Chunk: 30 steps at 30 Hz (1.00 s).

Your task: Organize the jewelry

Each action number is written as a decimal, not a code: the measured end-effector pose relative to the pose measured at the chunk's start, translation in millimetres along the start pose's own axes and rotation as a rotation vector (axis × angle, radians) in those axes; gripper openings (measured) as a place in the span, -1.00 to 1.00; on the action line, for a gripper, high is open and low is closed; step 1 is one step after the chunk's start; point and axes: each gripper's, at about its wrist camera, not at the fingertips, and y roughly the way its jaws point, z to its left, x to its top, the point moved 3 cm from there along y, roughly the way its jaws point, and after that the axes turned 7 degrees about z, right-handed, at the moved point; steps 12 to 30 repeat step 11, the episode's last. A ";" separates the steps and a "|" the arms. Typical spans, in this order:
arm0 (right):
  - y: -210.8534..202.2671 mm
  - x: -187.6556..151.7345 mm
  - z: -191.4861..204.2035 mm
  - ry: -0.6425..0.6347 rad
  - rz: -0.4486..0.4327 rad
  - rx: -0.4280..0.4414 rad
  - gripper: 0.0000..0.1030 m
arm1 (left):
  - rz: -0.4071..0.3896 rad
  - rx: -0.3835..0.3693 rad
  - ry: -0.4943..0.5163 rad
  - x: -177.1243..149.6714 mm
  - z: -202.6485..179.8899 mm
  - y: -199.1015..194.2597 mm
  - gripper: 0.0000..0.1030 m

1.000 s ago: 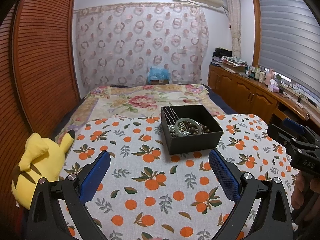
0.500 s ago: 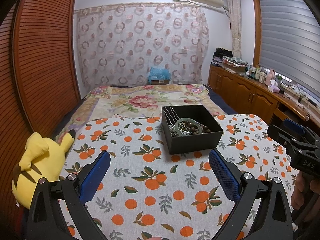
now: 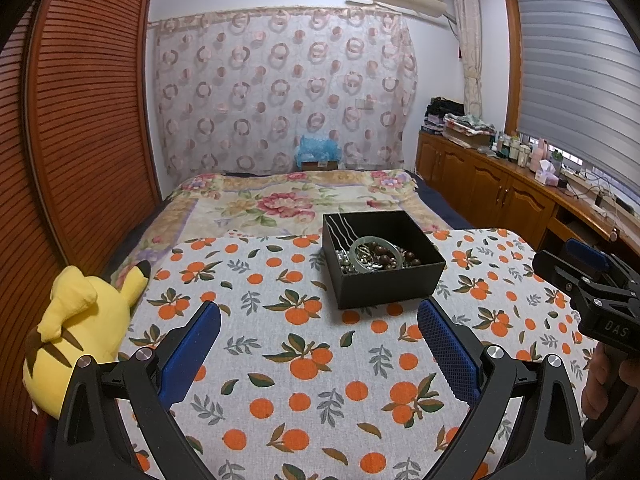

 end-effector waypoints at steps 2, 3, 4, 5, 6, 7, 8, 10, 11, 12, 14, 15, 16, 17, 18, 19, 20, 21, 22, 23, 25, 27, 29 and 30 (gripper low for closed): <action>0.1 0.0 0.1 0.000 0.000 -0.001 0.95 | 0.002 0.001 0.001 -0.3 0.3 0.1 0.85; 0.1 0.0 0.0 0.000 0.000 0.000 0.95 | 0.004 0.001 0.000 -0.7 -0.2 -0.1 0.85; 0.4 0.0 0.4 0.000 0.000 0.000 0.95 | 0.007 0.001 0.000 -0.7 -0.8 -0.1 0.85; 0.2 0.0 0.1 0.000 0.000 0.000 0.95 | 0.009 0.002 -0.001 -0.6 -1.1 -0.1 0.85; 0.3 0.0 0.4 0.000 0.000 0.000 0.95 | 0.009 0.003 -0.002 -0.7 -1.6 -0.3 0.85; 0.3 0.0 0.4 0.000 0.000 0.000 0.95 | 0.008 0.001 -0.002 -0.4 -1.3 -0.4 0.85; 0.3 0.0 0.3 0.000 0.000 -0.001 0.95 | 0.008 0.001 -0.002 0.0 -1.6 -0.3 0.85; 0.0 0.0 -0.3 0.000 0.000 -0.001 0.95 | 0.009 0.003 -0.003 0.0 -2.0 -0.2 0.85; 0.3 -0.1 0.3 0.000 0.000 0.000 0.95 | 0.008 0.001 -0.003 0.0 -1.1 -0.1 0.85; 0.3 -0.1 0.3 0.000 0.000 0.000 0.95 | 0.008 0.001 -0.003 0.0 -1.1 -0.1 0.85; 0.3 -0.1 0.3 0.000 0.000 0.000 0.95 | 0.008 0.001 -0.003 0.0 -1.1 -0.1 0.85; 0.3 -0.1 0.3 0.000 0.000 0.000 0.95 | 0.008 0.001 -0.003 0.0 -1.1 -0.1 0.85; 0.3 -0.1 0.3 0.000 0.000 0.000 0.95 | 0.008 0.001 -0.003 0.0 -1.1 -0.1 0.85; 0.3 -0.1 0.3 0.000 0.000 0.000 0.95 | 0.008 0.001 -0.003 0.0 -1.1 -0.1 0.85; 0.3 -0.1 0.3 0.000 0.000 0.000 0.95 | 0.008 0.001 -0.003 0.0 -1.1 -0.1 0.85; 0.3 -0.1 0.3 0.000 0.000 0.000 0.95 | 0.008 0.001 -0.003 0.0 -1.1 -0.1 0.85; 0.3 -0.1 0.3 0.000 0.000 0.000 0.95 | 0.008 0.001 -0.003 0.0 -1.1 -0.1 0.85; 0.3 -0.1 0.3 0.000 0.000 0.000 0.95 | 0.008 0.001 -0.003 0.0 -1.1 -0.1 0.85; 0.3 -0.1 0.3 0.000 0.000 0.000 0.95 | 0.008 0.001 -0.003 0.0 -1.1 -0.1 0.85; 0.3 -0.1 0.3 0.000 0.000 0.000 0.95 | 0.008 0.001 -0.003 0.0 -1.1 -0.1 0.85; 0.3 -0.1 0.3 0.000 0.000 0.000 0.95 | 0.008 0.001 -0.003 0.0 -1.1 -0.1 0.85; 0.3 -0.1 0.3 0.000 0.000 0.000 0.95 | 0.008 0.001 -0.003 0.0 -1.1 -0.1 0.85; 0.3 -0.1 0.3 0.000 0.000 0.000 0.95 | 0.008 0.001 -0.003 0.0 -1.1 -0.1 0.85; 0.3 -0.1 0.3 0.000 0.000 0.000 0.95 | 0.008 0.001 -0.003 0.0 -1.1 -0.1 0.85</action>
